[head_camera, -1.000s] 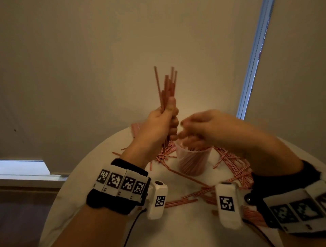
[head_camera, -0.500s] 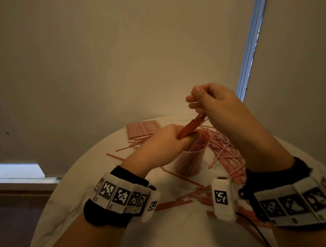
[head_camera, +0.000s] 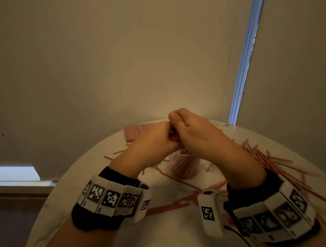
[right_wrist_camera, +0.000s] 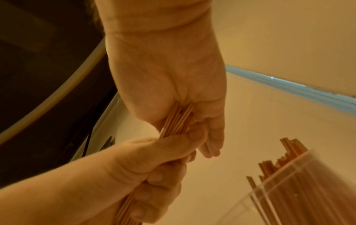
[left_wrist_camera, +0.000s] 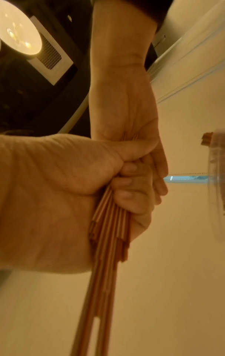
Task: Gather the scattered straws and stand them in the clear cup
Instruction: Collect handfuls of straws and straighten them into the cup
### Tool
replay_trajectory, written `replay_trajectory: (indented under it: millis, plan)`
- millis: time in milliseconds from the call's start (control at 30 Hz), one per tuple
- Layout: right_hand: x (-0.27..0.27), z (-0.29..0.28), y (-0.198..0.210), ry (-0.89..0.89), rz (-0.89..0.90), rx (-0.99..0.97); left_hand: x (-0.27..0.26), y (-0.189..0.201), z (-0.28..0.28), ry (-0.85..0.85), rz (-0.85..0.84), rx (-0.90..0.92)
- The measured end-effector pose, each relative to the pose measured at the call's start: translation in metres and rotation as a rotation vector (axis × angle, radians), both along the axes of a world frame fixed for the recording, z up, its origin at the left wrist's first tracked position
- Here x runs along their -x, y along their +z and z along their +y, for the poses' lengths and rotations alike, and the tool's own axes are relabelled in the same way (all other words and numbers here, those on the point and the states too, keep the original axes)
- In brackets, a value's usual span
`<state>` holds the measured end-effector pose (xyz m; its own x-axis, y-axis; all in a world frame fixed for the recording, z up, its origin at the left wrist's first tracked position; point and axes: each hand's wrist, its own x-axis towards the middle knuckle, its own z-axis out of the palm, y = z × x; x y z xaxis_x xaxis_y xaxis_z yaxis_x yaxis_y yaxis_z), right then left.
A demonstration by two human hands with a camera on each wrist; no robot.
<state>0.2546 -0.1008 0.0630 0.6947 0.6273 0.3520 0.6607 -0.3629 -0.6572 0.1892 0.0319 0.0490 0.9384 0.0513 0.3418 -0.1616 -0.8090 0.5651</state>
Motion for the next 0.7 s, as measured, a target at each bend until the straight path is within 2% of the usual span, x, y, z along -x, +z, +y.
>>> replay_trajectory:
  millis: [67, 167, 300, 400, 467, 533, 633, 700]
  plan:
    - [0.001, 0.004, -0.003, -0.055, -0.042, 0.016, 0.004, 0.003, 0.003, 0.06, 0.025, 0.02]
    - [0.002, 0.01, -0.005, -0.202, -0.288, 0.082, 0.005, 0.002, 0.004, 0.087, 0.041, 0.035]
    - [0.006, 0.008, -0.009, -0.138, -0.431, 0.189, 0.003, 0.002, 0.006, 0.053, 0.049, 0.05]
    - [0.001, 0.006, -0.008, -0.139, -0.402, 0.254, 0.004, 0.002, 0.008, -0.032, 0.067, 0.106]
    - [-0.007, 0.0, -0.004, -0.158, -0.347, 0.283, 0.006, 0.005, 0.011, -0.122, 0.083, 0.215]
    - [-0.018, -0.014, 0.002, -0.221, -0.313, 0.259, 0.009, 0.01, 0.018, -0.132, 0.032, 0.343]
    - [-0.031, -0.036, 0.012, -0.306, -0.309, 0.153, 0.01, 0.014, 0.026, 0.083, -0.135, 0.484]
    - [-0.032, -0.04, 0.014, -0.312, -0.323, 0.109, 0.005, 0.01, 0.019, 0.184, -0.153, 0.601]
